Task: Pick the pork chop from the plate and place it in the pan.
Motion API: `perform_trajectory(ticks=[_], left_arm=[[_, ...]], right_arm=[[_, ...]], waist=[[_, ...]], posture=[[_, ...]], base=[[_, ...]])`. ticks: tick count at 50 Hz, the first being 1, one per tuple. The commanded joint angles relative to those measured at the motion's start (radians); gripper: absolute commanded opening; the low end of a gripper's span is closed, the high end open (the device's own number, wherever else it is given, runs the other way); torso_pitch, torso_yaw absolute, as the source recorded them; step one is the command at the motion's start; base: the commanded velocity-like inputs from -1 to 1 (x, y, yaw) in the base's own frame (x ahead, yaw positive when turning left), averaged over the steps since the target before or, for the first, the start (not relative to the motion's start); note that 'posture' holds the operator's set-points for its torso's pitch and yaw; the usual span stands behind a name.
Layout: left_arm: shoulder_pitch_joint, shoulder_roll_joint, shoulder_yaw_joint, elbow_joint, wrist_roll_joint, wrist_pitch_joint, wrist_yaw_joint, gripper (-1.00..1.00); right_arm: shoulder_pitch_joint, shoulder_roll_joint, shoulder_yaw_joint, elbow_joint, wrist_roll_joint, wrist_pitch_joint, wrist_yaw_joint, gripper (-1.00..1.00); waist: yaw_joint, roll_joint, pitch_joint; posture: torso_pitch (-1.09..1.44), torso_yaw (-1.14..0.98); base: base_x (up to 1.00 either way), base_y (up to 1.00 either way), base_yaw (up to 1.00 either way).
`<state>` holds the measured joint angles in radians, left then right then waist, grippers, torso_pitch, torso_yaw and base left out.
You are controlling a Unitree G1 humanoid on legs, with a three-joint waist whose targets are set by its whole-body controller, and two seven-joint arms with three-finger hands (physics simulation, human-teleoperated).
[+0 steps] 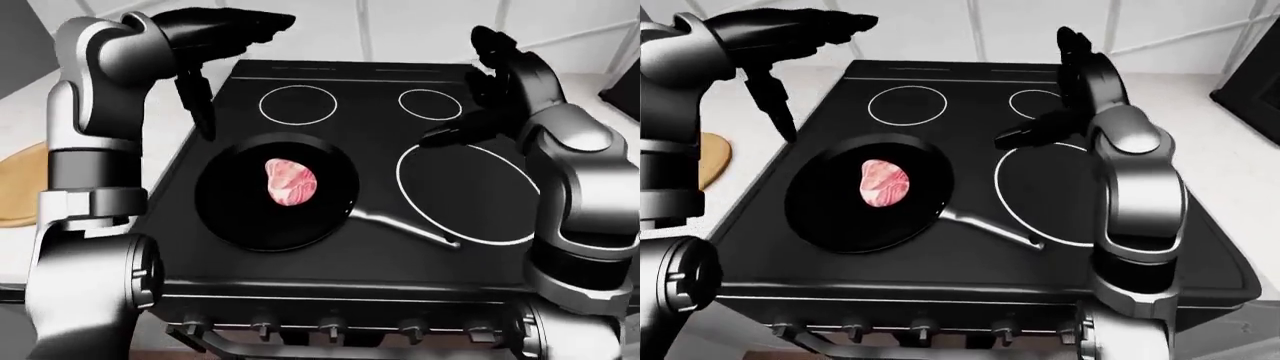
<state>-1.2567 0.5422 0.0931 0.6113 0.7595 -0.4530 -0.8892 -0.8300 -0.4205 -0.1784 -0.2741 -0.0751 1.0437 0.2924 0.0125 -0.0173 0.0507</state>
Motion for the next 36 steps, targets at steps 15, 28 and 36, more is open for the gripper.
perform_trajectory(ticks=[15, 28, 36], left_arm=[[-0.147, 0.047, 0.044, 0.123, -0.074, 0.084, 0.079, 1.0], [-0.101, 0.055, 0.037, 0.174, -0.174, 0.187, 0.19, 1.0], [-0.094, 0.042, 0.071, 0.209, -0.292, 0.317, 0.262, 1.0]], right_arm=[[-0.126, -0.049, -0.005, -0.009, -0.038, 0.021, 0.05, 1.0], [-0.163, -0.067, -0.009, -0.004, -0.053, 0.043, 0.072, 1.0], [-0.199, -0.097, -0.011, 0.0, -0.059, 0.064, 0.092, 1.0]], waist=[[0.001, 0.001, -0.028], [-0.003, 0.006, -0.031], [-0.003, 0.008, -0.031]], posture=[[0.0, 0.0], [0.0, 0.0], [0.0, 0.0]], base=[[0.0, 0.0, 0.0], [0.0, 0.0, 0.0], [0.0, 0.0, 0.0]])
